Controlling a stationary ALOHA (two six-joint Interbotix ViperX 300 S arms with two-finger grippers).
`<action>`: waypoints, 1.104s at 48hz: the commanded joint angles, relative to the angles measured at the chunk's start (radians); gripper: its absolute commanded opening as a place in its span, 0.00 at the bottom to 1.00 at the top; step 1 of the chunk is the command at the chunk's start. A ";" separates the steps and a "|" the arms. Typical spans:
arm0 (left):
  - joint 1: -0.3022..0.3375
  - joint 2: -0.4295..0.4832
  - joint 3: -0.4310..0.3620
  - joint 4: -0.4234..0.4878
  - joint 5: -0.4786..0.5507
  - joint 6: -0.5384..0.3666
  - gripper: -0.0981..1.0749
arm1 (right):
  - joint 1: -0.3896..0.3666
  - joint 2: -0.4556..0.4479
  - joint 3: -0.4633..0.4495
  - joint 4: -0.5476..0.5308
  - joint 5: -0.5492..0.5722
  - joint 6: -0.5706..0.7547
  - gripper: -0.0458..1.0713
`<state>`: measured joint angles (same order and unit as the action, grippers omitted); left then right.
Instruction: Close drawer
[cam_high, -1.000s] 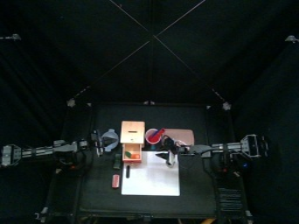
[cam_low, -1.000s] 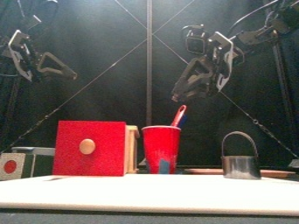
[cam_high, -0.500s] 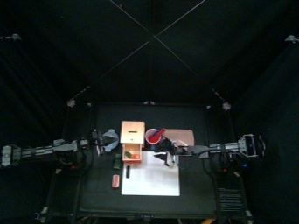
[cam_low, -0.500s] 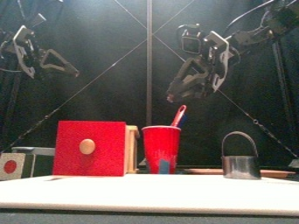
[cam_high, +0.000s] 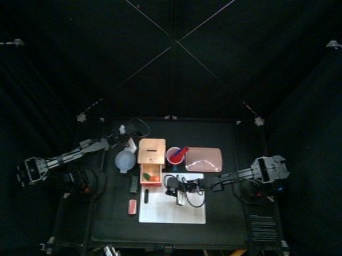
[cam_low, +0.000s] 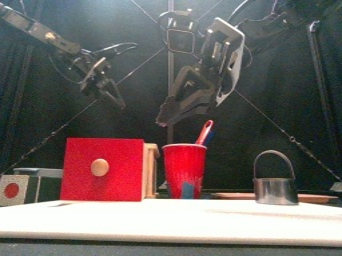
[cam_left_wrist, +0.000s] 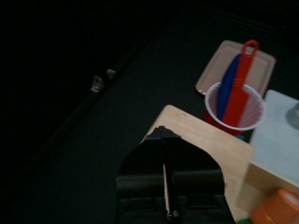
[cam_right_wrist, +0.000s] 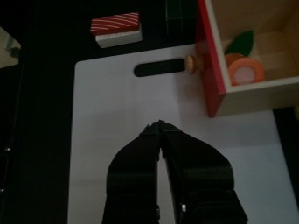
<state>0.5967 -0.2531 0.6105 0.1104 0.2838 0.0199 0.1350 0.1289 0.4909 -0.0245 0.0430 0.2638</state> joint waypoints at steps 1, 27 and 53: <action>0.017 0.109 -0.100 0.041 0.043 0.002 0.08 | 0.011 0.011 -0.040 0.021 -0.005 0.005 0.24; 0.034 0.385 -0.268 0.137 0.218 0.002 0.08 | 0.011 0.282 -0.333 -0.031 0.031 0.011 0.24; 0.018 0.385 -0.216 0.132 0.187 0.000 0.08 | -0.189 0.322 -0.446 -0.179 0.127 0.011 0.24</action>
<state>0.6197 0.1411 0.4004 0.2439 0.4801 0.0230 -0.0307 0.4771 0.0813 -0.1917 0.1749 0.2761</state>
